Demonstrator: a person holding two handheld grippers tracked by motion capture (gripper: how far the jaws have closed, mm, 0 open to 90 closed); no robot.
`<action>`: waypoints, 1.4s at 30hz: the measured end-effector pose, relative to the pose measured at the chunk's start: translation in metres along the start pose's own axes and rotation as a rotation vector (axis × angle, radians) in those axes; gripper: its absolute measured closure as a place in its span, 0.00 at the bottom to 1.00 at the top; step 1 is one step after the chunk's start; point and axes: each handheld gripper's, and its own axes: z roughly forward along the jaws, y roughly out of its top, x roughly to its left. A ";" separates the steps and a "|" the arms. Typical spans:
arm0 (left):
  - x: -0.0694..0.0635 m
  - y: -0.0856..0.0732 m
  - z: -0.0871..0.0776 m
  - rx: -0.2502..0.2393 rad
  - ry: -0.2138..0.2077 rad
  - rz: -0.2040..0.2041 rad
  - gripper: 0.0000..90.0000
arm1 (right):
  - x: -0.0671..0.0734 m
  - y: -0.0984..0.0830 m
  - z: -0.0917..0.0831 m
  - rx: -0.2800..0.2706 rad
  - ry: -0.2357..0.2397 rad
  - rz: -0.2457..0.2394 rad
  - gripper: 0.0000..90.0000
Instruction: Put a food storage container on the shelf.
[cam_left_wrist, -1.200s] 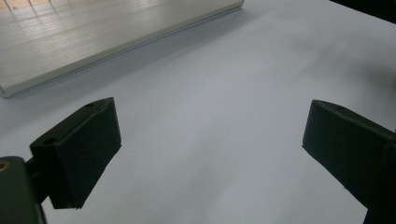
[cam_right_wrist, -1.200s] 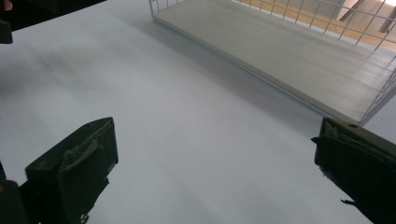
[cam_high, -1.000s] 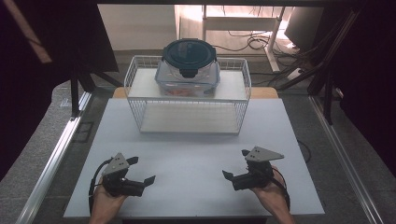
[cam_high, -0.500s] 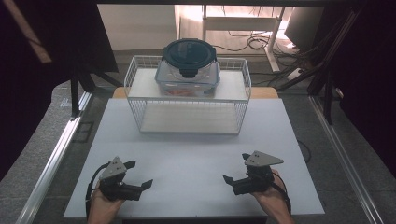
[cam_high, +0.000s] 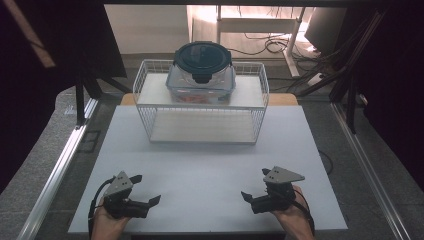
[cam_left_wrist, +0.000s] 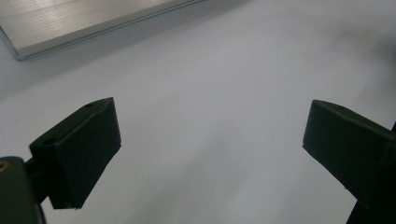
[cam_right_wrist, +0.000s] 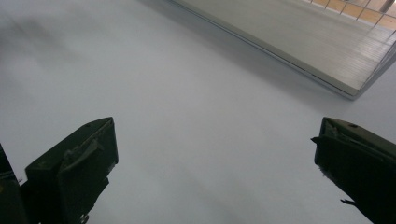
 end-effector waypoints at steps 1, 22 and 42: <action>0.000 0.000 0.000 0.001 0.001 0.001 0.04 | 0.000 -0.001 0.000 0.001 -0.002 -0.001 0.00; -0.001 -0.014 -0.007 0.039 0.036 0.011 0.04 | -0.002 -0.018 -0.010 0.032 -0.037 0.011 0.00; 0.007 -0.027 -0.015 0.054 0.057 -0.028 0.04 | -0.008 -0.037 -0.024 0.054 -0.086 0.045 0.00</action>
